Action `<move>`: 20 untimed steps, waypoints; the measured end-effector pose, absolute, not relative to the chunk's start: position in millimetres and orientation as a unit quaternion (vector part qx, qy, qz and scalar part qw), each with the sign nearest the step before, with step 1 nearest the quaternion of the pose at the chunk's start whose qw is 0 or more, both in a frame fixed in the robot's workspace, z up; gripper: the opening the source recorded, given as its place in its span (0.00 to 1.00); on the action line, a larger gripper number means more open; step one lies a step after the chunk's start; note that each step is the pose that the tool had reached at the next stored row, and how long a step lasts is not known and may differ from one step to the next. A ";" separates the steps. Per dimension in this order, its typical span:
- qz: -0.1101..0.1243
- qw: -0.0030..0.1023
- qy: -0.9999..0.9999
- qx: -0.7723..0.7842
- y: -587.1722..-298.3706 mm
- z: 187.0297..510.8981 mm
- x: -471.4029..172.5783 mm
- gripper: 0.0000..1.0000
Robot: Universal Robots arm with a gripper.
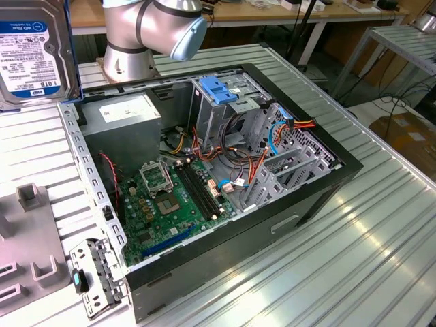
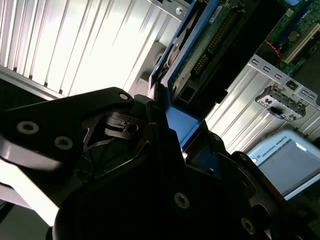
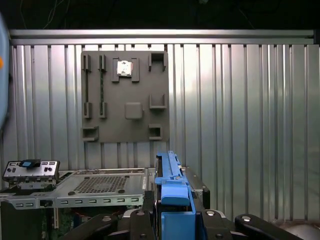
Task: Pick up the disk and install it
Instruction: 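Pick up the disk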
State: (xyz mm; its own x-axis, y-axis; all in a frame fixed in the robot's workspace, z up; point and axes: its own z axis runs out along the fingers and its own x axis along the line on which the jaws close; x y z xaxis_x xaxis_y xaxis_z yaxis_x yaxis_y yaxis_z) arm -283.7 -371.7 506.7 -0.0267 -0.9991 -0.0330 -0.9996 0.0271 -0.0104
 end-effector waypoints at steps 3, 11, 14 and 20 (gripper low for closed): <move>0.008 0.015 0.716 -0.697 -371.7 506.6 -278.7 0.37; 0.008 0.015 0.716 -0.697 -371.7 506.3 -269.3 0.37; 0.008 0.015 0.716 -0.697 -371.7 506.2 -265.5 0.37; 0.008 0.015 0.716 -0.697 -371.7 506.0 -258.0 0.37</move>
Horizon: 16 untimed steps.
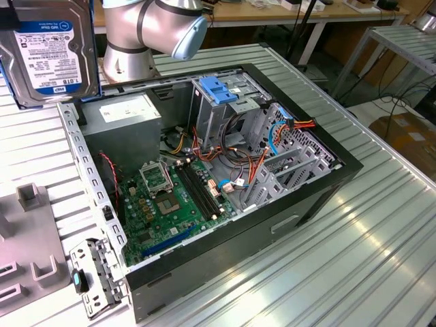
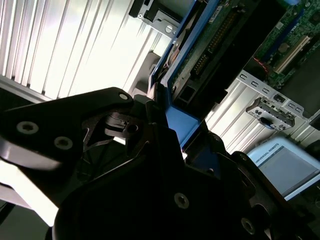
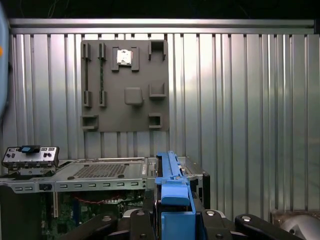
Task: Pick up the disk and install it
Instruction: 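Pick up the disk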
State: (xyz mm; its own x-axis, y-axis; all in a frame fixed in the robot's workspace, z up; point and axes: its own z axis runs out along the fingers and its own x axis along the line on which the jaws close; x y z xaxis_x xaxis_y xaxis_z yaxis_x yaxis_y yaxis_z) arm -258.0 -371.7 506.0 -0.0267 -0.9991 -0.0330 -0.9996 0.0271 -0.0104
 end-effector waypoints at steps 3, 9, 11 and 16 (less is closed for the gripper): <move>0.008 0.015 0.716 -0.697 -371.7 505.9 -255.9 0.37; 0.008 0.015 0.716 -0.697 -371.7 505.7 -251.8 0.37; 0.008 0.015 0.716 -0.697 -371.7 505.6 -250.3 0.37; 0.008 0.015 0.716 -0.697 -372.1 505.5 -245.6 0.37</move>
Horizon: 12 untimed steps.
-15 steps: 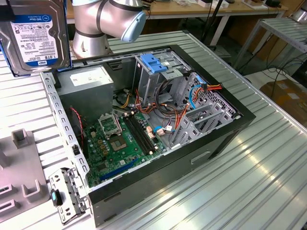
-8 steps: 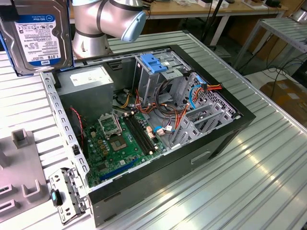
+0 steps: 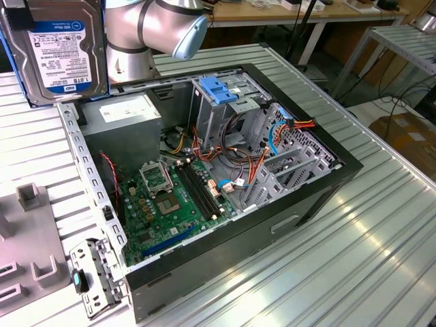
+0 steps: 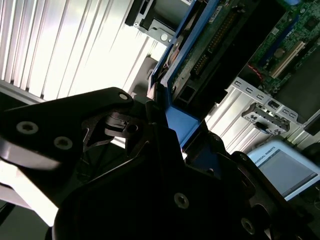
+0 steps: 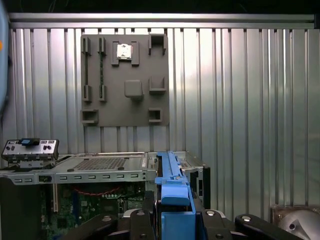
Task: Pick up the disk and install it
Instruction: 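Pick up the disk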
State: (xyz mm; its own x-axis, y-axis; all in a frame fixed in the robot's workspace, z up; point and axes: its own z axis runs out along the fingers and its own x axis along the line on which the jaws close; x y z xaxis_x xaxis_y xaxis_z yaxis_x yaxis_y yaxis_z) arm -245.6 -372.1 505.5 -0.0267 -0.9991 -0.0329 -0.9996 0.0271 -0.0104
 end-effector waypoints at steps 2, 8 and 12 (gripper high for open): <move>0.008 0.015 0.716 -0.697 -373.5 505.3 -245.1 0.37; 0.008 0.016 0.716 -0.697 -383.5 503.9 -242.1 0.37; 0.008 0.015 0.716 -0.697 -386.4 503.3 -232.3 0.37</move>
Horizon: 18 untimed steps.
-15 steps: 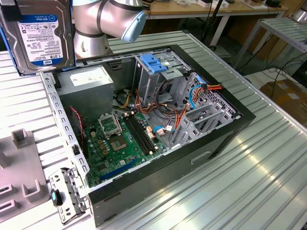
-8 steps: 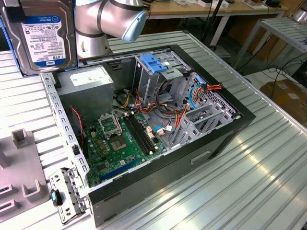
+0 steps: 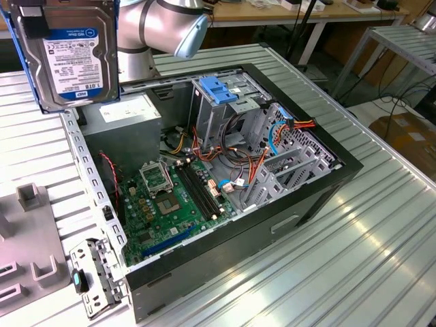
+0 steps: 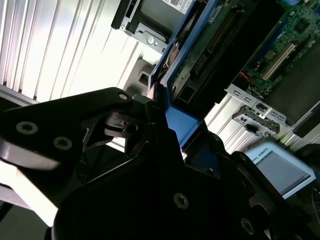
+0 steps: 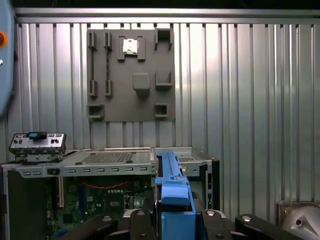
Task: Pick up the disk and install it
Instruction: 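Pick up the disk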
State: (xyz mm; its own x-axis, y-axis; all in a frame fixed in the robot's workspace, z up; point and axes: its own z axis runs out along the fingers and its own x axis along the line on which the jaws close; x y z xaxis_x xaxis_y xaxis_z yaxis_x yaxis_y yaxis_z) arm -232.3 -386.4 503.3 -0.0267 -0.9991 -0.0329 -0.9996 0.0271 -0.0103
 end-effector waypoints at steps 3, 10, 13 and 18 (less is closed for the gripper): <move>0.008 0.015 0.716 -0.697 -387.3 503.0 -227.7 0.37; 0.008 0.015 0.716 -0.697 -389.3 502.3 -220.7 0.37; 0.008 0.015 0.716 -0.697 -389.6 501.9 -218.1 0.37; 0.008 0.015 0.716 -0.697 -390.0 501.5 -214.7 0.37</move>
